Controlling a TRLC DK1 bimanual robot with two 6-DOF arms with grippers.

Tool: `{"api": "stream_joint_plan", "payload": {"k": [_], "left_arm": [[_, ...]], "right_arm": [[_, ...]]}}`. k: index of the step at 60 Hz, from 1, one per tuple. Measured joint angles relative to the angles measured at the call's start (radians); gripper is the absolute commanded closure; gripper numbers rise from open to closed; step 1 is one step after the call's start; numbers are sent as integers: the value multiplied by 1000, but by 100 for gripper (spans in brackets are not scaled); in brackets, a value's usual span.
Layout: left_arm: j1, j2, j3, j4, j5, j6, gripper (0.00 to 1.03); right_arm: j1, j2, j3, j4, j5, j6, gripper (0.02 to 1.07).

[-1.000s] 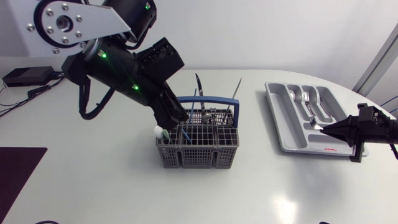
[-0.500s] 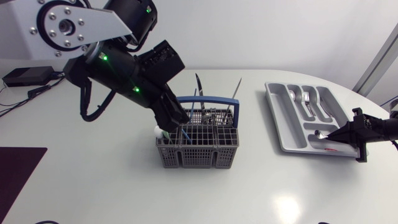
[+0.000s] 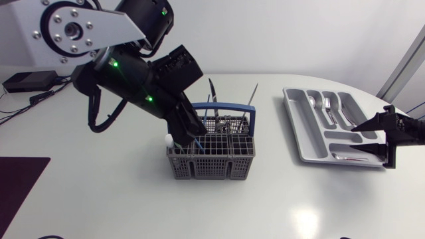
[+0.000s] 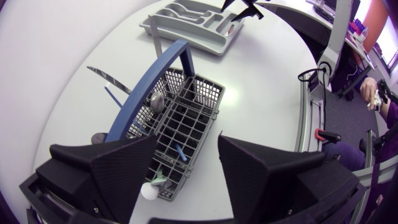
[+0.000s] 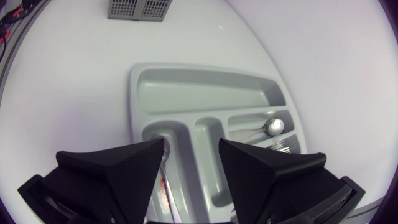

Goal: Unload the cutlery basket into the drawer organizer.

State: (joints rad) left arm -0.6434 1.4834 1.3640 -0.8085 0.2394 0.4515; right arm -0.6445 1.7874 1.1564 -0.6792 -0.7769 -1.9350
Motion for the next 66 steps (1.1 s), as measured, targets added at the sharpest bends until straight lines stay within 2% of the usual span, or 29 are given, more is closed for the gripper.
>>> {"api": "stream_joint_plan", "payload": {"k": [22,25,28,30,41,49,66], "left_arm": [[-15,-9,-92,44,7,66,20],[-19,-8,-88,42,-17,65,21],[-27,9,-61,4,-51,50,22],[-30,29,-31,-32,-62,39,27],[-47,134,137,-193,-69,-77,33],[-53,157,187,-234,-69,-137,34],[-60,194,189,-249,-142,-197,34]], "right_arm": [[171,-358,-283,-32,-111,222,18],[183,-389,-315,-34,-117,237,18],[195,-417,-343,-35,-117,258,18],[202,-435,-360,-35,-119,269,18],[241,-497,-438,-32,-128,319,18],[266,-522,-488,-25,-129,347,18],[305,-586,-525,-1,-136,425,17]]}}
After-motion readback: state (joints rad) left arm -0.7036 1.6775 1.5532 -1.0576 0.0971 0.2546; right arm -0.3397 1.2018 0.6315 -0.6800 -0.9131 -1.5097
